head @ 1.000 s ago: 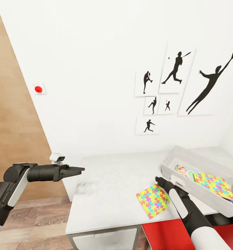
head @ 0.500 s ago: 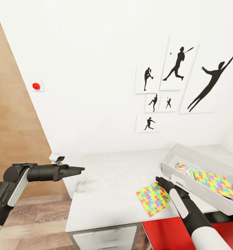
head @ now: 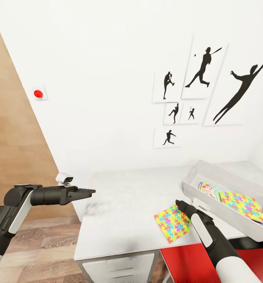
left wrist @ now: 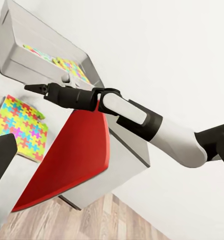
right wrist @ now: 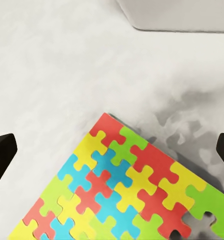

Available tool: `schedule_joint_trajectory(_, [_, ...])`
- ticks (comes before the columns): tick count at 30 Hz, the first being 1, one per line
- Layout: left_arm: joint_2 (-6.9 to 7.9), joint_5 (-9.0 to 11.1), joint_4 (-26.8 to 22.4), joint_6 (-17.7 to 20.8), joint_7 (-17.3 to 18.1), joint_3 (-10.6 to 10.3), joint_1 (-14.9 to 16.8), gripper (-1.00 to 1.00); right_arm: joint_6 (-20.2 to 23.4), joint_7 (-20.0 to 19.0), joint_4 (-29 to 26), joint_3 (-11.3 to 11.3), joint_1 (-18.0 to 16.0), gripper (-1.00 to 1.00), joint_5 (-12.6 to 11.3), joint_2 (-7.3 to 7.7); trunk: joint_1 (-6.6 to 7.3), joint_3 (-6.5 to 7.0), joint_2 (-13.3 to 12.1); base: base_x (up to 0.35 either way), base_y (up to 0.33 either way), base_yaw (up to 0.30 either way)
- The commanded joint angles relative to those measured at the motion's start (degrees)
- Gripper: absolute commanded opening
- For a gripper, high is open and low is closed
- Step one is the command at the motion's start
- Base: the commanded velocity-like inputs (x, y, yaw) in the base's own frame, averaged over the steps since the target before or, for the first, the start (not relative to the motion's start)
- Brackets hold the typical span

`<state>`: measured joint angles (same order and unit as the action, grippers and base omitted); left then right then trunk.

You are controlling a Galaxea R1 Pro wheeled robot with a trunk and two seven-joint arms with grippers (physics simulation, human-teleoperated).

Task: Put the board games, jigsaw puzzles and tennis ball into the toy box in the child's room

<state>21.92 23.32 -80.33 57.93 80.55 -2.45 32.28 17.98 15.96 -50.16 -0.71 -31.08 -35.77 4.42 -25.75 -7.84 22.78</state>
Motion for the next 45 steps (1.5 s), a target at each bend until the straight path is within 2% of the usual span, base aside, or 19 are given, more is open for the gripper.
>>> schedule_joint_trajectory(1, [0.05, 0.2, 0.0, 0.6, 0.0, -0.1, 0.1, 1.0, 0.2, 0.4, -0.1, -0.1, 0.0, 1.0, -0.4, 0.03, -0.03, -0.22, 0.1, 0.0, 0.0, 0.0])
schedule_joint_trajectory(22, [0.04, 0.2, 0.0, 0.6, 0.0, -0.1, 0.1, 1.0, 0.2, 0.4, -0.1, 0.0, -0.1, 1.0, -0.4, -0.11, -0.03, -2.14, 0.1, 0.0, 0.0, 0.0])
schedule_joint_trajectory(32, [0.0, 0.2, 0.0, 0.6, -0.1, 0.0, 0.1, 1.0, -0.9, 0.4, 1.7, 0.0, -1.5, 1.0, -0.5, -0.15, -0.03, -3.06, 0.1, 0.0, 0.0, 0.0])
schedule_joint_trajectory(45, [-0.02, 0.1, 0.0, 0.6, -0.2, -0.1, 0.1, 1.0, -1.0, 0.4, 2.0, -0.1, -1.8, 1.0, -0.4, -0.08, -0.03, -4.25, 0.1, 0.0, 0.0, 0.0])
